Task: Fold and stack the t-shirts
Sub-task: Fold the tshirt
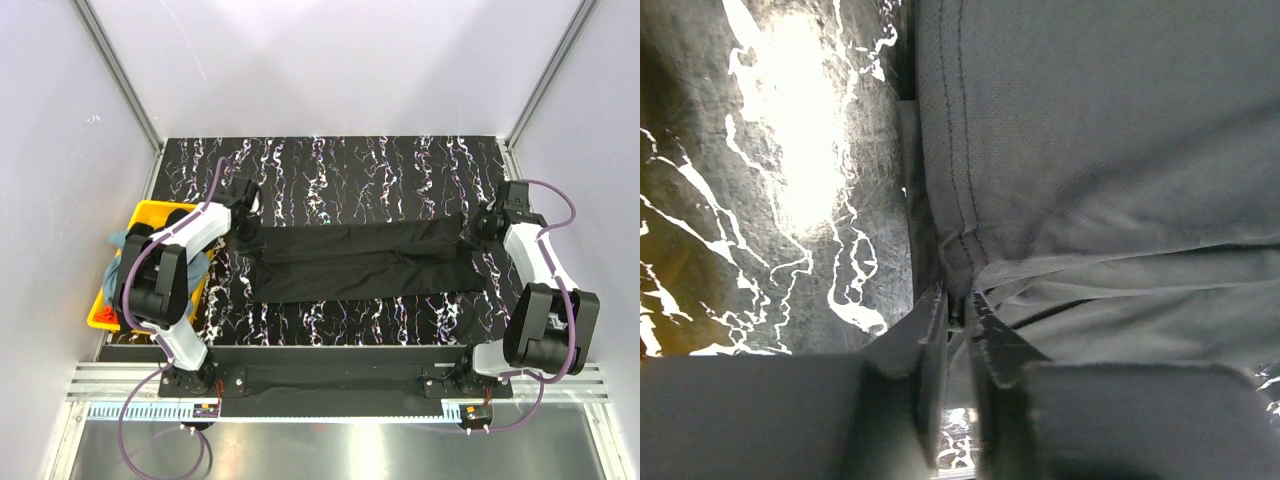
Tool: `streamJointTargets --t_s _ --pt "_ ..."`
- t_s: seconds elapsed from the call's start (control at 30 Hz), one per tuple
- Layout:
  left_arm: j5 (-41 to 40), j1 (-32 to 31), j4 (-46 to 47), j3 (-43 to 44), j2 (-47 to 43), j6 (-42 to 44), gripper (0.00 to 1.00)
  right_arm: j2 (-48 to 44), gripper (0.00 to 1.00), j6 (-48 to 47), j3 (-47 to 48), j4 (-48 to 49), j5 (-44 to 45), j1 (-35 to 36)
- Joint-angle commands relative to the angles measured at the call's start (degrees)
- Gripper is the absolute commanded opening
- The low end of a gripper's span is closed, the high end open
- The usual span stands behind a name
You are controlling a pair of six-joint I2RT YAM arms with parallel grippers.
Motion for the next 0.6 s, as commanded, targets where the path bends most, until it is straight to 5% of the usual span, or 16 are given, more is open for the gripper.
streamJointTargets --t_s 0.0,0.1,0.13,0.2,0.57 --pt "-2.51 -0.49 0.56 -0.12 0.11 -0.32 0.25 -2.18 0.0 1.19 -0.83 0.18 -2.67 -0.18" --pt "-5.23 -0.75 -1.37 1.63 -1.73 -0.76 0.43 -1.91 0.0 0.92 -1.35 0.19 -4.18 -0.18" --pt "-6.81 -1.1 -1.46 2.86 -2.35 -0.68 0.55 -1.91 0.0 0.92 -1.53 0.27 -4.01 -0.18" --pt "-6.48 -1.19 -1.2 4.35 -2.44 0.28 0.62 -2.17 0.0 1.01 -1.97 0.27 -3.74 -0.18" --pt "-4.89 -1.19 -0.32 17.36 13.8 5.21 0.51 -0.68 0.0 1.1 -2.5 1.94 -5.06 -0.18"
